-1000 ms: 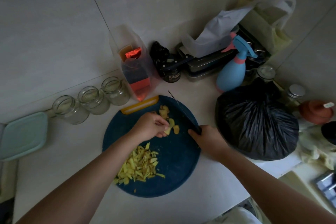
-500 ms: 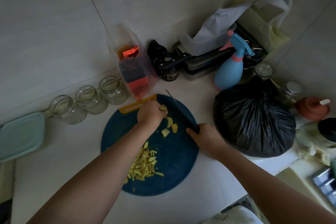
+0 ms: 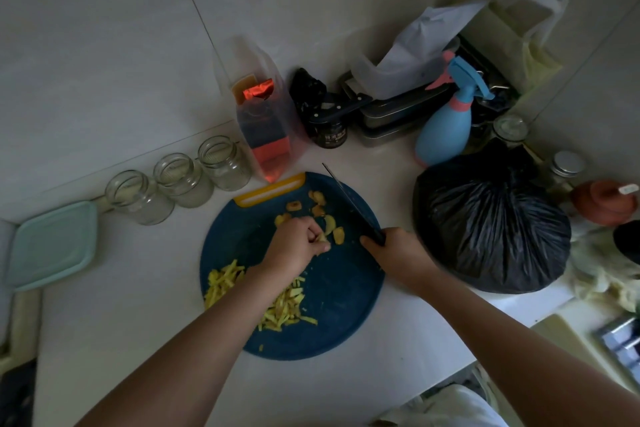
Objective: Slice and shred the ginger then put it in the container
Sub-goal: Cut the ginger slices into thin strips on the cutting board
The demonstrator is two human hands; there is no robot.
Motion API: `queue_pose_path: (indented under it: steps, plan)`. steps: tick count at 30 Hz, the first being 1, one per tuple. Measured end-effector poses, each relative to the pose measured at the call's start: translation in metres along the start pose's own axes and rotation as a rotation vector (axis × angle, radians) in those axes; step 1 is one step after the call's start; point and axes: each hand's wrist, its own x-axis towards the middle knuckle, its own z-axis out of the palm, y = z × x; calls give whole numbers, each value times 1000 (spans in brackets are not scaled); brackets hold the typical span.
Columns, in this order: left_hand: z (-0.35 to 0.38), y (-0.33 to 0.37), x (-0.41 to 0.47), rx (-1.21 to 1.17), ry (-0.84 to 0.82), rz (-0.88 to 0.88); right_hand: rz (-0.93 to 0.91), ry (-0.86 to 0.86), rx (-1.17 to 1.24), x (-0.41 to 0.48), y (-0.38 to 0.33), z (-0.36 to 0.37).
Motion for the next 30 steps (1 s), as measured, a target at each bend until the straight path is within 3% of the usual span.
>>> queue_pose_path:
  steps: [6,12,21,26,30]
  plan:
    - [9,5,-14,20,28,19,-2,2,-31,-1,-1,1]
    - [15,2,-30,-193,21,-57,-6,17,-29,-3,0,1]
    - [22,3,-45,-327,17,-64,-3,22,-2,-3,-1,4]
    - [-19,-10,-26,-162,191,-98,-3,20,23,-4,-1,4]
    - [-34,-14,-9,-6,174,-90,3,16,11,-4,-1,4]
